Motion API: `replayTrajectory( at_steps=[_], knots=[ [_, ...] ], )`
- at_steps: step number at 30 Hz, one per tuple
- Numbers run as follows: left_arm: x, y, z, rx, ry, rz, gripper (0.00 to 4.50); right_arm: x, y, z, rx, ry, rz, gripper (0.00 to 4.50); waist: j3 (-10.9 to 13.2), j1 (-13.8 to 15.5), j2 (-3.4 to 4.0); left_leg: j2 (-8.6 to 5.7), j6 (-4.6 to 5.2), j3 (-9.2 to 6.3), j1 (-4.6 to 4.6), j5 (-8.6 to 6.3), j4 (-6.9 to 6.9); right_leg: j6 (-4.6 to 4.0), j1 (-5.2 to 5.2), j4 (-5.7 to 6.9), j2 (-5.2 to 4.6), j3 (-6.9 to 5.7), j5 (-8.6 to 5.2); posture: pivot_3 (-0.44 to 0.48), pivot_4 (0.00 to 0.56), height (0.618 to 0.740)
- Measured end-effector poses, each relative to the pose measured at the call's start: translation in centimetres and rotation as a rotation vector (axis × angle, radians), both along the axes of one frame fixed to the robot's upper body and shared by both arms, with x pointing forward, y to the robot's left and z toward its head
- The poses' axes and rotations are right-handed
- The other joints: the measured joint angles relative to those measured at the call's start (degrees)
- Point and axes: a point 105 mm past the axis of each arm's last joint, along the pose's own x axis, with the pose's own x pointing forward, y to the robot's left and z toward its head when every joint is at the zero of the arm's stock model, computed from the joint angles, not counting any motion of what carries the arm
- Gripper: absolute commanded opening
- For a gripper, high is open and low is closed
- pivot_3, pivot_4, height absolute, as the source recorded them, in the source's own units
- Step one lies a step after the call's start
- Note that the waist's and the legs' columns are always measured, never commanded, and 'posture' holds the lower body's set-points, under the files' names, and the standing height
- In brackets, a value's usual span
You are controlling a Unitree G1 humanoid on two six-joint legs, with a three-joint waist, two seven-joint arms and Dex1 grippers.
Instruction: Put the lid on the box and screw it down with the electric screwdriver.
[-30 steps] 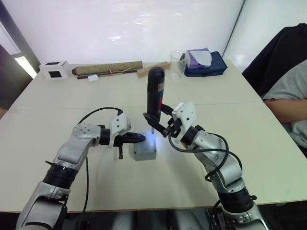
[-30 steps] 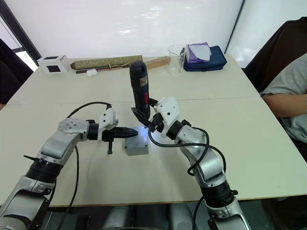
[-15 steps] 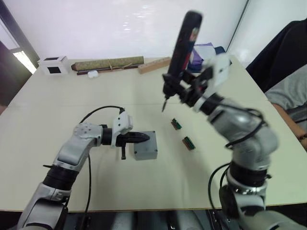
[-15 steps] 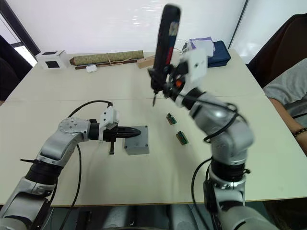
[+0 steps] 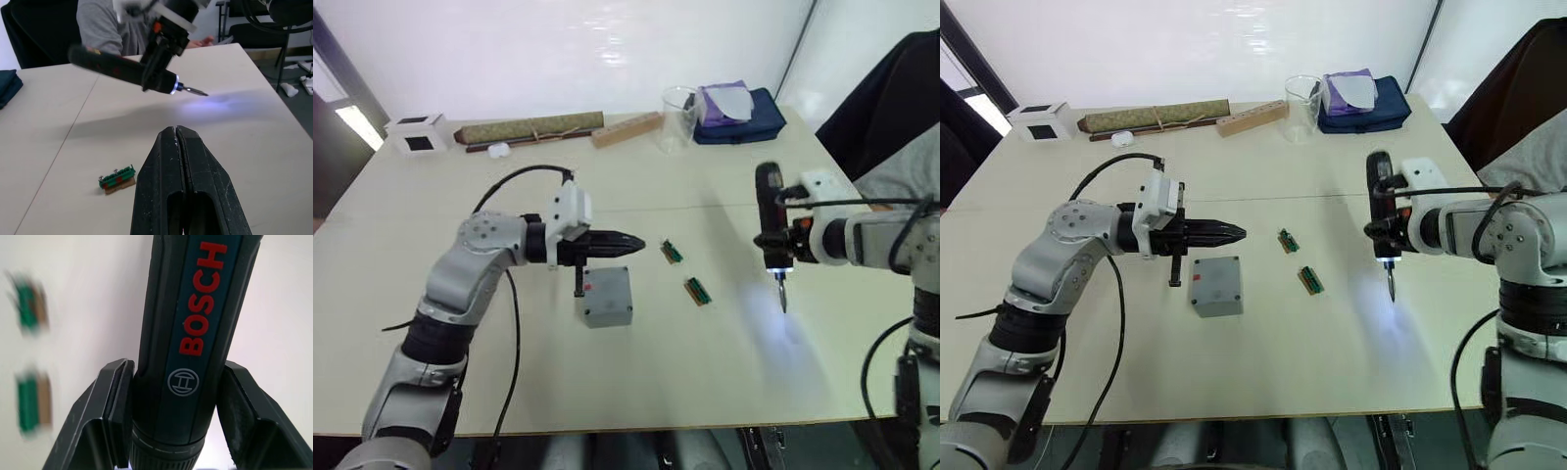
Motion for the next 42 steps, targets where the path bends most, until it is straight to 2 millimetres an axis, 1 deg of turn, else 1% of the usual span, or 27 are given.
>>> replayTrajectory(
  at_steps=[2,5,7,9,10,11,12,14,15,17,20,21,22,23,24,25,26,27,28,29,30,31,32,35,37,38,42],
  knots=[
    [0.0,0.4,0.3,0.003,0.009,-0.001,0.0,-0.4,0.0,-1.1,-0.006,0.072,0.015,2.1,0.1,-0.1,-0.03,0.01,0.0,0.01,-0.02,0.0,0.0,0.0,-0.03,0.0,0.01,0.02,0.0,0.0,0.15,0.736],
    [0.1,0.9,1.3,-0.008,-0.015,0.013,0.0,-0.6,0.3,-3.1,0.023,0.17,0.014,2.1,0.2,0.2,-0.11,0.0,0.0,0.02,-0.1,0.0,0.04,0.02,-0.07,0.0,-0.01,0.02,0.01,0.0,0.15,0.736],
    [0.0,0.9,1.4,-0.011,-0.014,0.013,0.0,-0.4,0.2,-3.4,0.047,0.191,-0.005,2.1,0.2,0.3,-0.14,0.0,0.0,0.03,-0.18,0.0,0.1,0.03,-0.09,-0.02,-0.03,0.02,0.01,0.0,0.15,0.736],
    [0.0,1.1,1.4,-0.009,-0.013,0.019,0.0,-0.2,0.2,-3.5,0.064,0.2,-0.018,2.1,0.3,0.3,-0.32,0.0,-0.01,0.02,-0.19,0.0,0.11,0.03,-0.09,-0.02,-0.03,0.01,0.01,0.0,0.15,0.736],
    [-0.1,1.2,1.4,-0.006,-0.012,0.022,0.0,0.0,0.3,-3.5,0.069,0.201,-0.02,3.09,0.4,0.2,-0.35,0.0,-0.01,0.03,-0.19,0.0,0.12,0.03,-0.09,-0.02,-0.03,0.01,0.01,0.0,0.15,0.736],
    [-0.3,1.4,1.3,0.003,-0.01,0.027,0.0,0.2,0.7,-3.5,0.08,0.198,-0.017,3.41,0.4,0.0,-0.37,0.01,-0.01,0.04,-0.16,0.0,0.11,0.04,-0.09,-0.02,-0.01,0.04,0.01,0.0,0.15,0.736],
    [-0.4,1.4,1.3,0.007,-0.01,0.028,0.0,0.2,0.8,-3.4,0.082,0.196,-0.015,3.64,0.4,0.0,-0.37,0.01,0.0,0.04,-0.14,0.0,0.11,0.03,-0.08,-0.02,-0.01,0.05,0.01,0.0,0.15,0.736],
    [-0.5,1.7,1.1,0.015,-0.007,0.038,0.0,0.4,1.1,-3.2,0.087,0.187,-0.009,4.38,0.4,0.1,-0.37,0.02,0.0,0.04,-0.14,0.0,0.1,0.03,-0.09,-0.01,0.01,0.04,0.01,0.0,0.15,0.736],
    [-0.5,1.9,0.9,0.023,-0.001,0.046,0.0,0.4,1.2,-3.1,0.079,0.178,-0.003,4.45,0.4,0.2,-0.36,0.02,-0.01,0.04,-0.16,0.0,0.1,0.03,-0.11,-0.01,0.01,0.04,0.01,0.0,0.15,0.736],
    [-0.4,2.6,0.3,0.041,0.02,0.075,0.0,0.5,1.4,-2.2,0.04,0.129,0.026,4.45,0.4,0.2,-0.33,0.02,-0.01,0.04,-0.26,0.0,0.11,0.04,-0.2,0.0,0.0,0.04,0.01,0.0,0.15,0.736],
    [-0.3,3.4,-0.2,0.061,0.035,0.108,0.0,0.7,1.8,0.5,-0.035,0.008,0.08,4.45,0.4,0.3,-0.32,0.01,-0.02,0.04,-0.73,0.01,0.2,0.05,-0.72,0.08,-0.02,0.04,0.02,0.0,0.15,0.736],
    [-0.2,3.9,-0.6,0.075,0.044,0.128,0.0,0.7,2.1,1.7,-0.066,-0.063,0.119,4.45,0.4,0.3,-0.32,0.01,-0.02,0.03,-0.77,0.01,0.2,0.05,-0.75,0.08,-0.02,0.04,0.02,0.0,0.15,0.736],
    [-0.1,4.4,-1.1,0.096,0.054,0.15,0.0,0.7,2.7,2.9,-0.086,-0.132,0.168,4.45,0.4,0.3,-0.31,0.01,-0.02,0.04,-0.78,0.01,0.16,0.05,-0.8,0.08,-0.02,0.04,0.02,0.0,0.15,0.736],
    [0.1,5.3,-2.1,0.121,0.086,0.186,0.0,0.5,4.3,4.6,-0.088,-0.238,0.263,4.45,0.4,0.1,-0.3,0.03,-0.02,0.04,-0.75,0.01,0.13,0.05,-0.81,0.08,0.0,0.04,0.02,0.0,0.15,0.736],
    [0.2,5.6,-2.5,0.128,0.096,0.2,0.0,0.2,5.3,5.4,-0.075,-0.286,0.315,3.96,0.4,0.1,-0.31,0.04,-0.01,0.0,-0.75,0.0,0.11,0.04,-0.81,0.09,0.01,0.01,0.02,0.0,0.15,0.736],
    [0.3,6.4,-3.5,0.144,0.119,0.233,0.0,-0.4,7.6,6.6,-0.026,-0.38,0.429,3.81,0.4,0.1,-0.31,0.06,-0.01,0.01,-0.75,0.0,0.1,0.04,-0.83,0.09,0.03,0.01,0.02,0.0,0.15,0.736],
    [0.5,7.2,-4.8,0.157,0.16,0.27,0.0,-1.4,9.9,7.2,0.016,-0.444,0.549,3.47,0.4,0.1,-0.3,0.07,-0.01,0.0,-0.74,0.0,0.09,0.04,-0.83,0.11,0.04,0.01,0.02,0.0,0.15,0.736],
    [0.6,7.5,-5.2,0.16,0.171,0.282,0.0,-1.9,10.6,7.1,0.031,-0.46,0.59,3.14,0.4,0.3,-0.33,0.07,-0.01,-0.07,-0.77,0.0,0.09,0.04,-0.82,0.12,0.03,-0.07,0.02,0.0,0.15,0.736],
    [0.5,8.0,-6.1,0.17,0.196,0.302,0.0,-2.6,11.5,6.6,0.058,-0.468,0.648,2.82,0.4,0.4,-0.42,0.08,-0.01,-0.1,-0.79,0.0,0.14,0.03,-0.79,0.11,0.01,-0.13,0.02,0.0,0.15,0.736],
    [0.5,8.6,-7.0,0.177,0.228,0.318,0.0,-3.1,12.0,5.6,0.081,-0.454,0.687,2.34,0.4,0.7,-0.43,0.04,-0.02,-0.1,-0.83,0.01,0.16,0.04,-0.79,0.11,-0.07,-0.16,0.02,0.0,0.15,0.736],
    [0.5,8.9,-7.4,0.184,0.233,0.329,0.0,-3.3,12.1,4.8,0.081,-0.445,0.7,1.88,0.4,1.2,-0.44,-0.02,-0.02,-0.04,-0.84,0.01,0.25,0.05,-0.76,0.09,-0.17,-0.14,0.03,0.0,0.15,0.736],
    [0.5,9.1,-7.7,0.192,0.231,0.336,0.0,-3.4,12.2,4.2,0.078,-0.436,0.706,1.62,0.4,1.5,-0.44,-0.02,-0.02,-0.02,-0.84,0.01,0.3,0.05,-0.74,0.06,-0.17,-0.12,0.03,0.0,0.15,0.736],
    [0.6,9.2,-8.0,0.199,0.227,0.341,0.0,-3.4,12.3,3.8,0.076,-0.434,0.709,1.25,0.4,1.6,-0.45,-0.02,-0.02,0.0,-0.84,0.01,0.3,0.05,-0.73,0.03,-0.17,-0.11,0.03,0.0,0.15,0.736],
    [0.6,9.7,-9.6,0.242,0.232,0.354,0.0,-3.5,13.6,0.6,0.068,-0.409,0.743,0.1,0.4,1.9,-0.46,-0.02,-0.03,0.01,-0.83,0.01,0.31,0.07,-0.71,0.02,-0.16,-0.09,0.04,0.0,0.15,0.736],
    [0.7,9.1,-10.2,0.24,0.232,0.345,0.0,-3.7,14.2,-1.7,0.044,-0.375,0.767,0.04,0.4,2.0,-0.46,-0.01,-0.03,-0.01,-0.83,0.01,0.3,0.07,-0.73,0.05,-0.15,-0.1,0.04,0.0,0.15,0.736],
    [0.6,8.8,-10.5,0.243,0.231,0.337,0.0,-3.7,14.4,-2.4,0.039,-0.363,0.776,0.04,0.4,1.9,-0.46,-0.01,-0.03,-0.01,-0.83,0.01,0.3,0.07,-0.73,0.06,-0.15,-0.09,0.04,0.0,0.15,0.736],
    [1.0,7.5,-11.3,0.243,0.217,0.317,0.0,-4.2,15.6,-4.0,0.062,-0.341,0.819,0.04,0.4,1.8,-0.46,0.0,-0.03,-0.03,-0.8,0.01,0.3,0.07,-0.73,0.11,-0.1,-0.1,0.05,0.0,0.15,0.736]
  ],
)
